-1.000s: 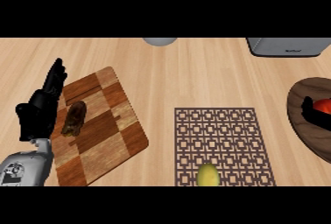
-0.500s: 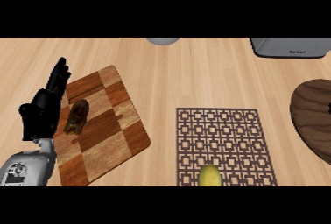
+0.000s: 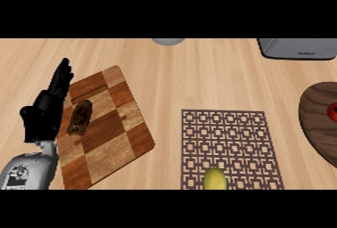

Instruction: Pick the tomato from the placemat and place it in the bowl

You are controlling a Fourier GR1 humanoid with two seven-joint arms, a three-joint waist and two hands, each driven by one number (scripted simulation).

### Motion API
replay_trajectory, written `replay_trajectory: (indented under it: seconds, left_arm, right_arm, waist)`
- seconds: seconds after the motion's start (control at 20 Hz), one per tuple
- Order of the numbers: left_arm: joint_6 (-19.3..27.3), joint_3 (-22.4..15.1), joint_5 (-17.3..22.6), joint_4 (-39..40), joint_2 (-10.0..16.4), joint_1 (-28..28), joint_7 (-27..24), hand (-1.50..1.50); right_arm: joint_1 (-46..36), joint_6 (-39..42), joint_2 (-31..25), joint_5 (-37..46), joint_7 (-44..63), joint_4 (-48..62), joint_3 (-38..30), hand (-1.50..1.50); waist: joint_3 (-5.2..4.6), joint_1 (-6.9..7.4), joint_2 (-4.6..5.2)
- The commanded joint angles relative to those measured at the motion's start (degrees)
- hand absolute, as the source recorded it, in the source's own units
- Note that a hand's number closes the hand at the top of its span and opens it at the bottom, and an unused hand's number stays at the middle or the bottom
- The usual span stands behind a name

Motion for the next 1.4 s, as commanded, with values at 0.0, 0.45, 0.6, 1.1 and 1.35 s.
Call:
replay_trajectory:
  seconds: [0.0, 0.45, 0.6, 1.1, 1.35]
  left_arm:
    - [-0.3, 0.01, 0.38, -0.08, -0.29, -1.32, 1.75, 0.0]
    - [1.0, 0.03, -1.58, 0.72, -1.11, -0.58, 0.73, 0.0]
    - [0.73, 0.43, -1.11, -0.58, -1.09, -1.24, 3.22, 0.0]
    - [-0.42, 1.57, -1.32, -1.87, -0.09, 2.34, 1.63, 0.0]
    - [-1.91, 3.09, 0.01, -0.75, 0.82, 0.85, 1.26, 0.0]
  right_arm:
    - [-3.09, 2.77, 0.29, -4.49, -10.98, 6.68, -3.4, -1.5]
    - [-1.81, 9.76, -5.32, -13.42, -21.18, 13.03, -11.4, -1.5]
    - [1.46, 15.72, -6.96, -16.19, -23.04, 14.22, -13.05, -1.5]
    - [15.51, 35.78, -9.75, -25.8, -27.97, 8.32, -16.77, -1.5]
    - [25.85, 40.32, -6.34, -27.43, -32.71, 3.22, -16.09, -1.5]
  waist:
    - [0.08, 0.12, 0.13]
    - [-0.17, -1.37, -0.44]
    - [-0.17, -1.68, -0.56]
    - [-0.32, -2.5, -0.9]
    - [-0.36, -2.77, -0.88]
